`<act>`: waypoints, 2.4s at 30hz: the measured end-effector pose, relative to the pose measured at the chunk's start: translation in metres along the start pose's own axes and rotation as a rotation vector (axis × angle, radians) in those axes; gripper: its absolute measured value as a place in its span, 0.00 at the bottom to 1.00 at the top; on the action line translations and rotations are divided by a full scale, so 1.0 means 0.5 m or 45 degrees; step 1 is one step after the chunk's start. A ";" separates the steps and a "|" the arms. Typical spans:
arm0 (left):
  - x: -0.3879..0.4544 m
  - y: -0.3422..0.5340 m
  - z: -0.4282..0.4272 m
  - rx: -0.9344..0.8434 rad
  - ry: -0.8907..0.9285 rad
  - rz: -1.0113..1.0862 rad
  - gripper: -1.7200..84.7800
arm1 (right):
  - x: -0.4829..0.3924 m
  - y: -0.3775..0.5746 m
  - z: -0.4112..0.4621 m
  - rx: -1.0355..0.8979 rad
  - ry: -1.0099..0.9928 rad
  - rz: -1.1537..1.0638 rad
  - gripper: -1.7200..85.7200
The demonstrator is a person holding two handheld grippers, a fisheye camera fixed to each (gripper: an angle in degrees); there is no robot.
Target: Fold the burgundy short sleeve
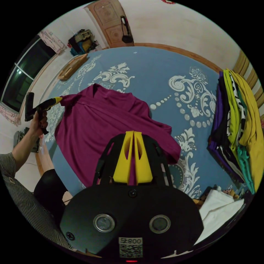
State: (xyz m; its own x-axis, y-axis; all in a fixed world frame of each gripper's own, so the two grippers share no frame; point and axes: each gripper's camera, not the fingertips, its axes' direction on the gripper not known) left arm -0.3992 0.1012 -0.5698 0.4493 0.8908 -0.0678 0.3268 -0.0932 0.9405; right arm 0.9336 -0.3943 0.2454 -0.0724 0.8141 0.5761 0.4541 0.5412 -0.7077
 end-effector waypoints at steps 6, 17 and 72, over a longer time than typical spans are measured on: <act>0.033 -0.010 0.095 -0.037 -0.177 0.141 0.03 | -0.008 -0.041 0.033 -0.025 0.036 -0.015 0.02; -0.246 0.088 0.039 0.203 -0.223 -0.330 0.03 | -0.008 -0.068 0.087 -0.010 0.018 0.014 0.02; -0.265 0.096 0.517 -0.345 -0.319 0.359 0.02 | -0.030 -0.039 0.177 -0.012 0.113 -0.145 0.01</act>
State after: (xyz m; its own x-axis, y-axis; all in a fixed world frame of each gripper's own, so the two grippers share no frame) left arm -0.2282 -0.1363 -0.6017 0.6871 0.7096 0.1560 -0.0510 -0.1671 0.9846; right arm 0.8475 -0.3985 0.2143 -0.0453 0.7255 0.6868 0.4558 0.6267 -0.6320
